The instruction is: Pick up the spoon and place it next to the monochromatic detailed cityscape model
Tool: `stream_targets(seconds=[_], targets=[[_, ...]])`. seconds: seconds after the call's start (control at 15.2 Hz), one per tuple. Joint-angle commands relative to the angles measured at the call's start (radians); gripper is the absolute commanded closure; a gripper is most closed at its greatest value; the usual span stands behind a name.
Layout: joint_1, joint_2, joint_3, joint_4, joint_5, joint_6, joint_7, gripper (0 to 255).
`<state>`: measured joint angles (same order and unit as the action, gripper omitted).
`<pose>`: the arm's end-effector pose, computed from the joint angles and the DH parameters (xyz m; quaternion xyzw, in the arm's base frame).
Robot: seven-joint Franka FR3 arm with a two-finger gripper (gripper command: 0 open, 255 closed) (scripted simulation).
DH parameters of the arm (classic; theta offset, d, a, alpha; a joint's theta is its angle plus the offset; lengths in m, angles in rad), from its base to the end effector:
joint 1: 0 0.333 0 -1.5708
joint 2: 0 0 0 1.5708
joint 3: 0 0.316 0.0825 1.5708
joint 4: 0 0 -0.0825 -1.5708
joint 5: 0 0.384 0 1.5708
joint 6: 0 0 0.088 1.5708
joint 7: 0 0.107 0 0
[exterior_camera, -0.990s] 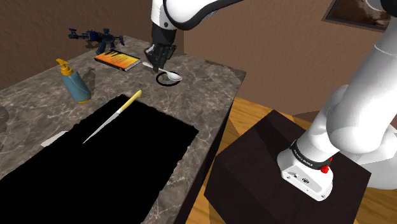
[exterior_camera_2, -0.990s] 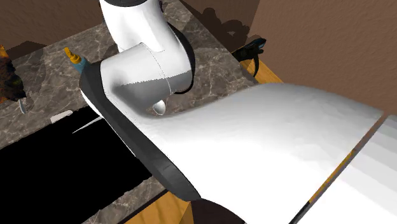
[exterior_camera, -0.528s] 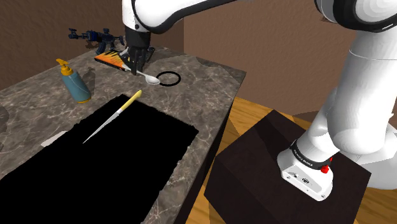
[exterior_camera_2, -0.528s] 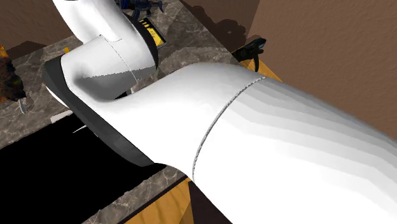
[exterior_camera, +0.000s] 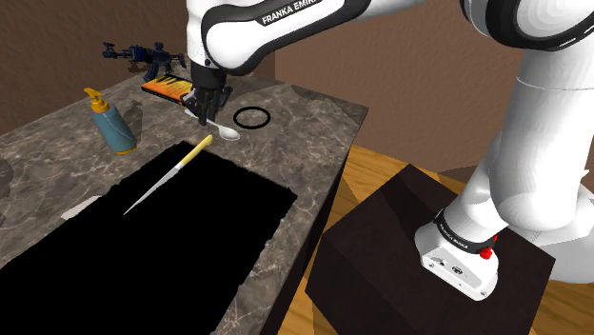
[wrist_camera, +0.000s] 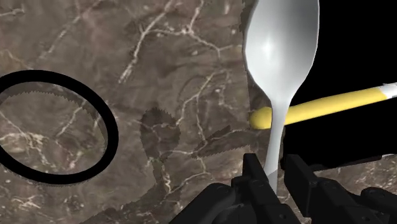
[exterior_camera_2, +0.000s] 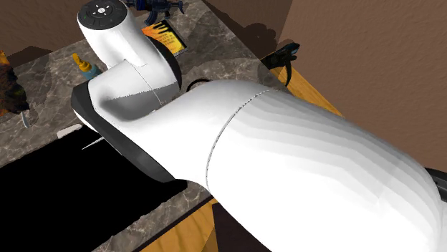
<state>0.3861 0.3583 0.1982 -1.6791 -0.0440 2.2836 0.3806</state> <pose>0.5748 0.3615 0.4227 -0.9865 -0.1026 -0.1049 0.0721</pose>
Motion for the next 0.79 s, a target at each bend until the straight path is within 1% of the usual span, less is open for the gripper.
stream_targets(seconds=[0.0, 0.73], targets=[[0.0, 0.012, -0.001, -0.011, -0.002, 0.023, 0.0, 255], [0.006, 0.074, -0.01, -0.073, -0.018, 0.147, 0.007, 255]])
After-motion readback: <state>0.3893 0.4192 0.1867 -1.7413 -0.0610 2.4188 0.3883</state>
